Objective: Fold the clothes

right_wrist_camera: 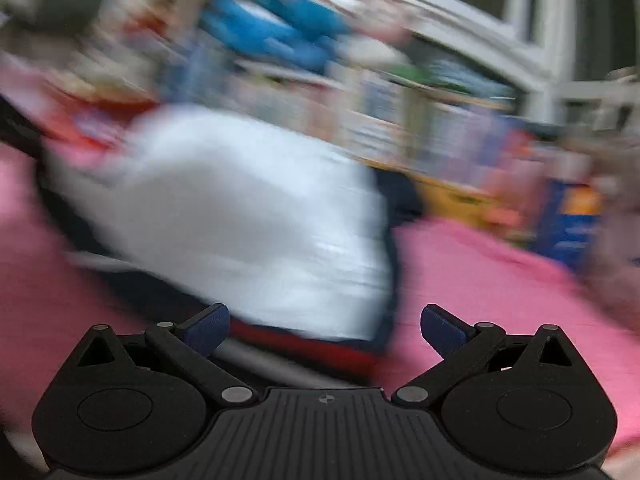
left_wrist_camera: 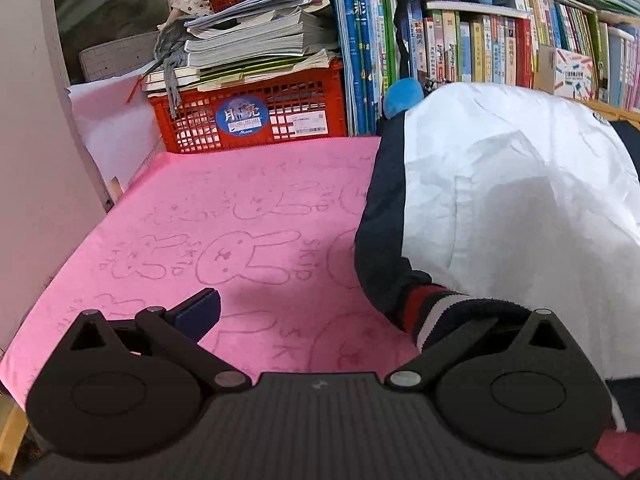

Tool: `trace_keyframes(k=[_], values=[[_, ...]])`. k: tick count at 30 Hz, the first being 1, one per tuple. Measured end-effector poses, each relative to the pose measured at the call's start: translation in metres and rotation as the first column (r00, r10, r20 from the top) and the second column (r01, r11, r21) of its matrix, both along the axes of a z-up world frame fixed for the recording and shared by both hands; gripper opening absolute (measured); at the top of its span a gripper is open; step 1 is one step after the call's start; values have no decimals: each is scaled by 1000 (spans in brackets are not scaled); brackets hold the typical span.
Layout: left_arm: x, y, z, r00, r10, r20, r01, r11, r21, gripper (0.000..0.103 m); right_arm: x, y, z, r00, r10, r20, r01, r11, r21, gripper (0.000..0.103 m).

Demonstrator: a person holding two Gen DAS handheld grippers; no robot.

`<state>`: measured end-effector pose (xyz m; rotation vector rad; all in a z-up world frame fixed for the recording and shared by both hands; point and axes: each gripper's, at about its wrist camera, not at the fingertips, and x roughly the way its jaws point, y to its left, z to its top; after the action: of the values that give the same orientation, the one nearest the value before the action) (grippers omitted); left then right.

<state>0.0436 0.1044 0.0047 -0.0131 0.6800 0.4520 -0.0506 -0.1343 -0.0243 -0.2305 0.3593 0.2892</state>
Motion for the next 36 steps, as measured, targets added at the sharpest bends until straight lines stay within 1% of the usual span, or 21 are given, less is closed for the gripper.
trace_keyframes(k=[2, 4, 6, 7, 9, 11, 15, 18, 21, 23, 24, 25, 27, 29, 30, 33, 35, 36], values=[[1, -3, 7, 1000, -4, 20, 4, 1000, 3, 103, -14, 24, 4, 990, 139, -6, -139, 990, 2, 103], [-1, -6, 16, 999, -13, 37, 12, 1000, 18, 103, -16, 56, -4, 984, 176, 23, -173, 981, -88, 103], [-4, -6, 22, 999, -20, 49, 19, 999, 29, 103, 1, 71, -13, 996, 81, 36, -76, 988, -131, 103], [-7, -4, 24, 998, -23, 55, 21, 999, 33, 103, 10, 64, -12, 999, 15, 28, -12, 994, -111, 103], [-12, 4, 23, 998, -17, 60, 16, 1000, 19, 103, 28, 49, -11, 994, -113, 7, 114, 991, -70, 103], [-14, 10, 20, 998, -9, 57, 9, 1000, -1, 103, 38, 15, -5, 991, -133, -30, 133, 991, 17, 103], [-14, 19, 10, 999, 11, 40, -9, 999, -50, 103, 38, -52, 0, 984, -148, -99, 160, 979, 124, 103], [-11, 13, 4, 1000, 16, 16, -15, 1000, -25, 103, 35, -85, -1, 973, -164, -162, 199, 953, 227, 103], [-10, 7, 4, 1000, 15, 6, -15, 1000, 8, 103, 30, -101, -3, 975, -104, -198, 166, 930, 328, 103], [-11, 6, 4, 1000, 11, 3, -11, 1000, 12, 103, 31, -96, -6, 963, -184, -196, 234, 933, 275, 103], [-11, 6, 4, 1000, 9, 1, -9, 1000, 14, 103, 33, -89, -9, 954, -241, -180, 279, 933, 226, 103], [-12, 6, 2, 1000, 8, -4, -8, 1000, 17, 103, 32, -81, -12, 947, -290, -138, 311, 936, 163, 103], [-13, 6, -1, 1000, 5, -13, -5, 1000, 22, 103, 31, -66, -18, 926, -375, -45, 377, 925, 43, 103], [-24, 6, 1, 1000, -24, -4, 24, 1000, 13, 103, 30, -54, -19, 920, -388, 48, 390, 920, -45, 103], [-29, 5, 2, 999, -39, 1, 39, 999, 8, 103, 28, -54, -17, 917, -391, 83, 397, 916, -62, 103], [-46, 5, 5, 996, -83, 15, 83, 997, -5, 103, 23, -75, -2, 915, -395, 85, 396, 918, 7, 103], [-57, 4, 7, 993, -112, 25, 112, 994, -13, 103, 19, -99, 11, 921, -388, 44, 384, 920, 72, 103], [-62, 4, 8, 992, -127, 30, 127, 992, -17, 103, 15, -108, 14, 926, -376, 34, 373, 924, 86, 103]])
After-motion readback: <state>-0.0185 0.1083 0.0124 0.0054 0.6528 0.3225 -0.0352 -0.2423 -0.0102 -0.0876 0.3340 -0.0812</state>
